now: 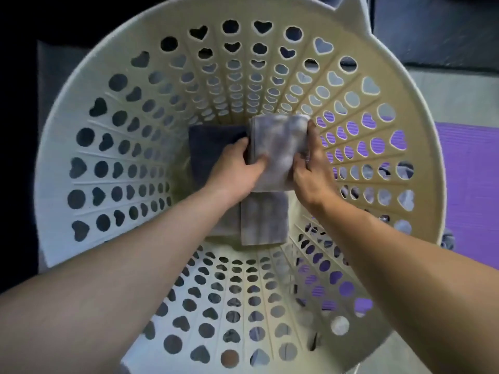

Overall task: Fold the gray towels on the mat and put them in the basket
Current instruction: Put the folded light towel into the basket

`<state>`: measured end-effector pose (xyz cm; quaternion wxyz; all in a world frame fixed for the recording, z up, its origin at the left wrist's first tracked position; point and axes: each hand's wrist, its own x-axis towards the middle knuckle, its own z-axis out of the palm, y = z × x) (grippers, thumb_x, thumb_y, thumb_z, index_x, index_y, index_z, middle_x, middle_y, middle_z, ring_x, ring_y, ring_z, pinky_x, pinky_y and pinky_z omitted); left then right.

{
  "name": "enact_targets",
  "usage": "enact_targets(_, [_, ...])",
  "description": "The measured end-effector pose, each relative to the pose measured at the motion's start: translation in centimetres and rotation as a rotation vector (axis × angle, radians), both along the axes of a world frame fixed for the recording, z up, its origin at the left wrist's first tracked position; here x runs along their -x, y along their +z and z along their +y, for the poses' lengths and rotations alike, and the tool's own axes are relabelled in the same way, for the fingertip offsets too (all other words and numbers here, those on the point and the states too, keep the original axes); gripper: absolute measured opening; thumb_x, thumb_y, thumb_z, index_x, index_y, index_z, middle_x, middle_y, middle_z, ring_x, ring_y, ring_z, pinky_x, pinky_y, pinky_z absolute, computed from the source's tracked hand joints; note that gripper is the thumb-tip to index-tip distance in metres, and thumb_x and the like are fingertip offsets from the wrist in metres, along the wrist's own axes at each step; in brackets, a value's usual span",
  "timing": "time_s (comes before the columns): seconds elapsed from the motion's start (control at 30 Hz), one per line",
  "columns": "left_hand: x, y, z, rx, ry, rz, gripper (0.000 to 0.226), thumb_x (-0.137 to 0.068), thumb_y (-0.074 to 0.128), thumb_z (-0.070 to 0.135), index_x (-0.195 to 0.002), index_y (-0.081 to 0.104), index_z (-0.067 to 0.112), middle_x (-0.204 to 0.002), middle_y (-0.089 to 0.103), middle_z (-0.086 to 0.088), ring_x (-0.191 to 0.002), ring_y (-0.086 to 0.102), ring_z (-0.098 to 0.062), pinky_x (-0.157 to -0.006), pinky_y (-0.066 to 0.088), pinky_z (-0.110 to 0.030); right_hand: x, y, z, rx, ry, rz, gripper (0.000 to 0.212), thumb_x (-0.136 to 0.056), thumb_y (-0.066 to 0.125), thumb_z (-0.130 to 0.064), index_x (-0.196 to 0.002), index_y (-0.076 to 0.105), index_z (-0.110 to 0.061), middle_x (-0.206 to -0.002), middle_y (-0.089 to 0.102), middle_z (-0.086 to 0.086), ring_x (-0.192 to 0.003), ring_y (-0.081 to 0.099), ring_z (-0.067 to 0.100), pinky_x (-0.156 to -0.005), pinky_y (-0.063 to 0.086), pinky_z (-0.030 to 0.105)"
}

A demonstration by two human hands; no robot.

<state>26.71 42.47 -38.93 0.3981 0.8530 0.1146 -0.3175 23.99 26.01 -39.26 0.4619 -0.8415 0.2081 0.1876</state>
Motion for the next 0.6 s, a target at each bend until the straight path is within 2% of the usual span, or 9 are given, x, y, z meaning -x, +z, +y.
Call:
enact_targets(0.07, [-0.4, -0.3, 0.2, -0.053, -0.052, -0.039, 0.062, -0.076, 0.049, 0.07, -0.119, 0.063, 0.028, -0.118, 0.064, -0.002, -0.108, 0.063, -0.025, -0.094, 0.053, -0.045, -0.2, -0.2, -0.2, 0.033, 0.018, -0.003, 0.068, -0.102, 0.037, -0.023, -0.159, 0.006, -0.043, -0.166, 0.025, -0.005, -0.149, 0.03, 0.017, -0.121, 0.029, 0.036])
enact_targets(0.17, [-1.1, -0.9, 0.7, -0.179, -0.18, -0.099, 0.058, -0.082, 0.054, 0.068, -0.122, 0.061, 0.027, -0.119, 0.056, -0.006, -0.116, 0.056, -0.03, -0.097, 0.05, -0.046, -0.5, -0.6, -0.3, 0.019, 0.003, -0.016, 0.065, -0.105, 0.037, -0.022, -0.16, 0.008, -0.04, -0.166, 0.021, -0.007, -0.151, 0.023, 0.013, -0.122, 0.021, 0.029])
enact_targets(0.27, [-1.4, -1.6, 1.2, -0.328, -0.269, -0.162, 0.06, -0.083, 0.058, 0.069, -0.124, 0.055, 0.025, -0.125, 0.052, -0.01, -0.122, 0.048, -0.035, -0.1, 0.045, -0.049, -0.8, -1.4, 0.0, 0.03, -0.007, -0.001, 0.064, -0.105, 0.039, -0.022, -0.16, 0.011, -0.04, -0.165, 0.023, -0.008, -0.149, 0.024, 0.012, -0.118, 0.018, 0.024])
enact_targets(0.37, [-1.4, -1.8, 1.0, -0.342, -0.264, -0.142, 0.072, -0.083, 0.061, 0.067, -0.138, 0.043, 0.025, -0.134, 0.046, -0.011, -0.128, 0.043, -0.037, -0.103, 0.041, -0.051, -0.9, -2.4, 0.2, 0.051, -0.02, -0.033, 0.069, -0.1, 0.041, -0.014, -0.161, 0.016, -0.034, -0.164, 0.026, -0.01, -0.147, 0.028, 0.011, -0.119, 0.023, 0.025])
enact_targets(0.47, [-1.0, -2.0, 0.6, -0.37, -0.317, -0.161, 0.087, -0.087, 0.061, 0.064, -0.156, 0.015, 0.036, -0.14, 0.036, -0.009, -0.133, 0.034, -0.034, -0.105, 0.033, -0.051, -0.7, -3.3, 0.2, 0.013, -0.046, -0.014, 0.074, -0.096, 0.04, -0.013, -0.16, 0.012, -0.036, -0.165, 0.025, -0.01, -0.149, 0.024, 0.011, -0.119, 0.021, 0.026])
enact_targets(0.6, [-1.0, -2.4, 0.2, -0.472, -0.408, -0.223, 0.083, -0.089, 0.058, 0.065, -0.155, 0.013, 0.042, -0.137, 0.032, -0.007, -0.128, 0.034, -0.033, -0.103, 0.035, -0.055, -0.6, -3.6, -0.2, 0.037, -0.05, -0.031, 0.078, -0.093, 0.041, -0.01, -0.161, 0.012, -0.034, -0.164, 0.026, -0.004, -0.15, 0.021, 0.016, -0.113, 0.019, 0.025])
